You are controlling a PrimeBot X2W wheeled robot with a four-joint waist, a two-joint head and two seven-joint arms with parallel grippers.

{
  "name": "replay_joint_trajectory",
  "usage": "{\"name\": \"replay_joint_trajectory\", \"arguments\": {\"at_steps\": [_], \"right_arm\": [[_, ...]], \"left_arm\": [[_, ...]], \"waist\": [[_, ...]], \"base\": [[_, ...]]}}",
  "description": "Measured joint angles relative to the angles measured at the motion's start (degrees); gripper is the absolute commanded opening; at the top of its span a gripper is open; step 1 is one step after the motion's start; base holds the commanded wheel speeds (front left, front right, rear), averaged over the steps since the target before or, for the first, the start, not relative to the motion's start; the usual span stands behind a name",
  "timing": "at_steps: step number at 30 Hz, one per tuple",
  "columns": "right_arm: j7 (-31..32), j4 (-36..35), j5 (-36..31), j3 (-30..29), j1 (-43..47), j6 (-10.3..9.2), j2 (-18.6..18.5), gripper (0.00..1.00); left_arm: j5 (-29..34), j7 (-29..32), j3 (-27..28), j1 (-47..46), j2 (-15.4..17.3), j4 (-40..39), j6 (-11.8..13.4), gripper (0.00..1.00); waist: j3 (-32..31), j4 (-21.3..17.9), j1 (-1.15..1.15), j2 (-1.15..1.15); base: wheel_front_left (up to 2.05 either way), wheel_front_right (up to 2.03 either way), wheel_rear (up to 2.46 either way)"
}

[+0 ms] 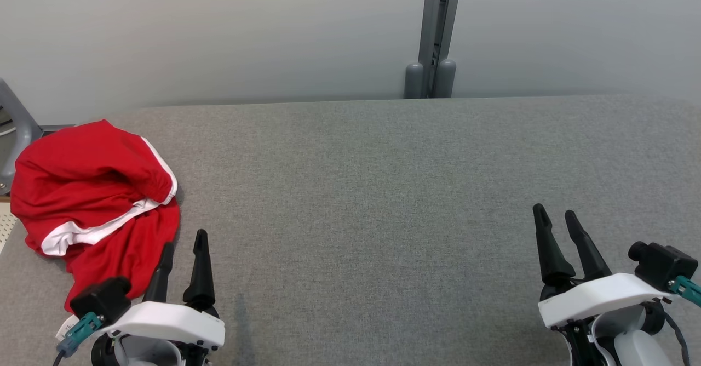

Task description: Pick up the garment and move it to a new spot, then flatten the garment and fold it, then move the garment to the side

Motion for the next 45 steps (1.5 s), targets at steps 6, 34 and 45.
{"name": "replay_joint_trajectory", "arguments": {"at_steps": [6, 34, 45], "right_arm": [[-1.0, 0.7, -4.4, 0.1, -0.7, 0.0, 0.0, 1.0], [-4.7, 4.6, -19.9, 2.3, -2.7, 0.1, 0.1, 1.0], [-5.8, 5.4, -23.7, 3.3, -3.3, 0.1, 0.1, 1.0]], "left_arm": [[4.1, -0.9, -0.6, -0.8, 0.0, 0.6, 0.9, 1.0], [17.9, -4.6, -2.5, -0.8, 0.2, 1.4, 2.4, 1.0], [21.9, -5.8, -3.4, -0.9, 0.2, 1.7, 3.0, 1.0]], "waist": [[-0.1, 0.0, 0.0, 0.0], [-0.7, 0.3, 0.0, 0.0], [-0.6, 0.5, 0.0, 0.0]], "base": [[0.0, 0.0, 0.0], [0.0, 0.0, 0.0], [0.0, 0.0, 0.0]]}}
